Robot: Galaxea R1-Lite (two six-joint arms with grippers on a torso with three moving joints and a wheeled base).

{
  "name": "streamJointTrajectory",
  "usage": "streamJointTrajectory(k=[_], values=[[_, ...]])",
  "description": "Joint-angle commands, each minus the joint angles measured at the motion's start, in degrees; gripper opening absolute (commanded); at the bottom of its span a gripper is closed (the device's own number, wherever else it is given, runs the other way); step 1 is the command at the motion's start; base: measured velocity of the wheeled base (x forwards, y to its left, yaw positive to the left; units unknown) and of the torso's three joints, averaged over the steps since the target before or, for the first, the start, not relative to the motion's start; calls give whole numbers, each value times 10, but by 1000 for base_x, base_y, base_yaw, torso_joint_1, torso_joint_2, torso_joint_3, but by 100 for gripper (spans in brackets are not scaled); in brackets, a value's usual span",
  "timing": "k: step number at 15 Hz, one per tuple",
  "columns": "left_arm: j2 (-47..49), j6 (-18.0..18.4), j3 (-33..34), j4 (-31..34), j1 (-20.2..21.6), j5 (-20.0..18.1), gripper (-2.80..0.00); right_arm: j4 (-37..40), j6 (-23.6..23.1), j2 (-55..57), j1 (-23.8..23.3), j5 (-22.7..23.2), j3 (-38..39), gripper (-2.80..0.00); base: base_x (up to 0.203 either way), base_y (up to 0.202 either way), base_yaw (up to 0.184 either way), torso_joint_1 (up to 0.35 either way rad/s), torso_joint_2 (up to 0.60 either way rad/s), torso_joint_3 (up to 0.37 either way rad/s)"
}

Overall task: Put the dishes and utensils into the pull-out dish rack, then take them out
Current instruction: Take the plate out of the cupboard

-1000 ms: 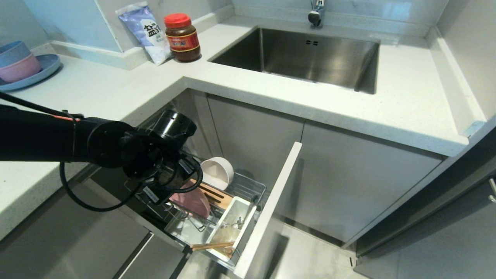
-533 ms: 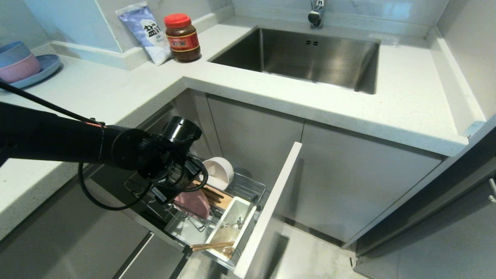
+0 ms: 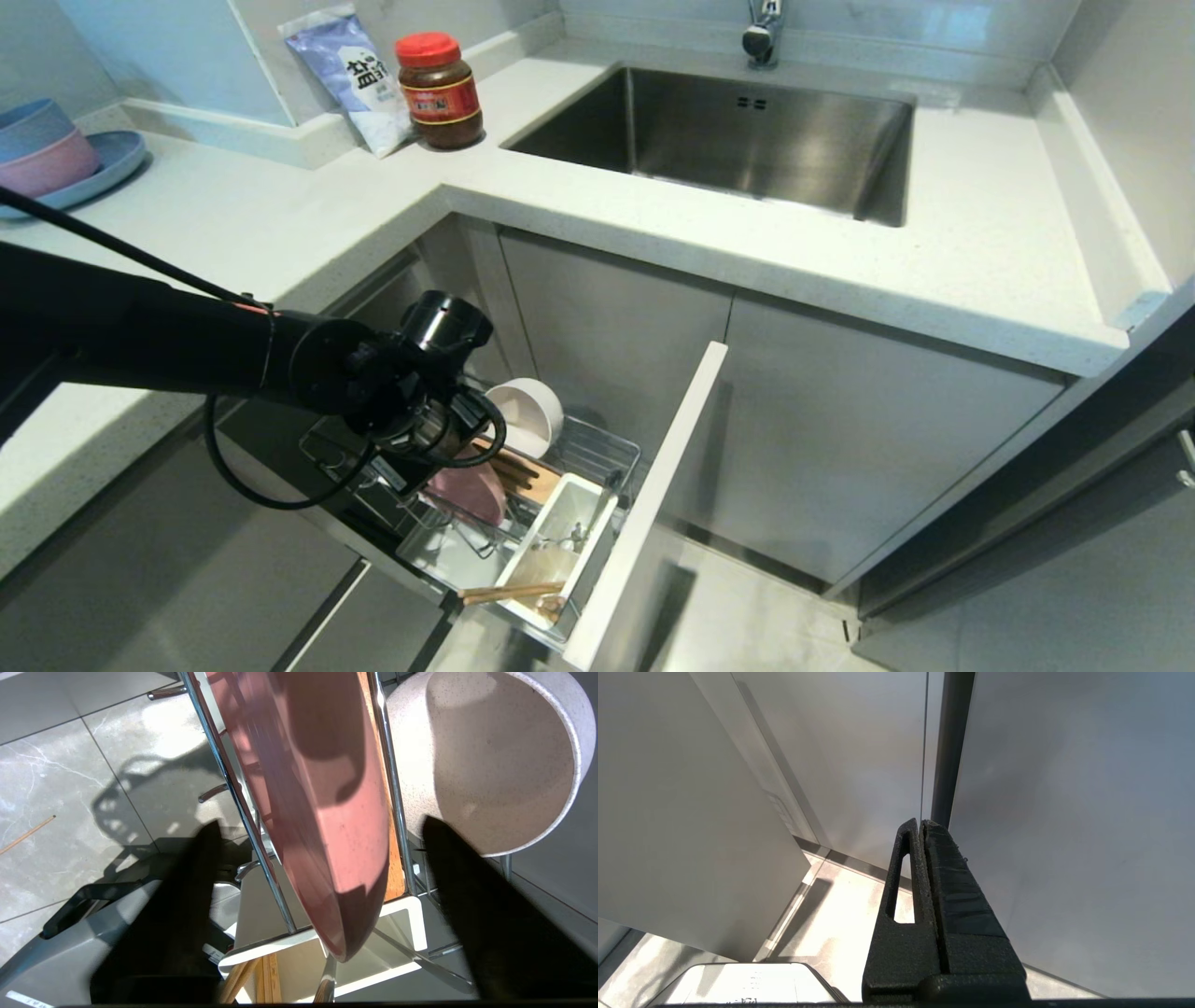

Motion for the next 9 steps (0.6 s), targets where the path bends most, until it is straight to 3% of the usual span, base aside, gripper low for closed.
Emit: streamJointTrajectory(k=[1,9], values=[[-2,-3,-1,1,3,2,-280,0,0,-1,0,0,1,-280,0,0,0,0,0,0],[-6,-4,-4,1,3,2,-280,0,0,-1,0,0,1,-280,0,0,0,0,0,0]])
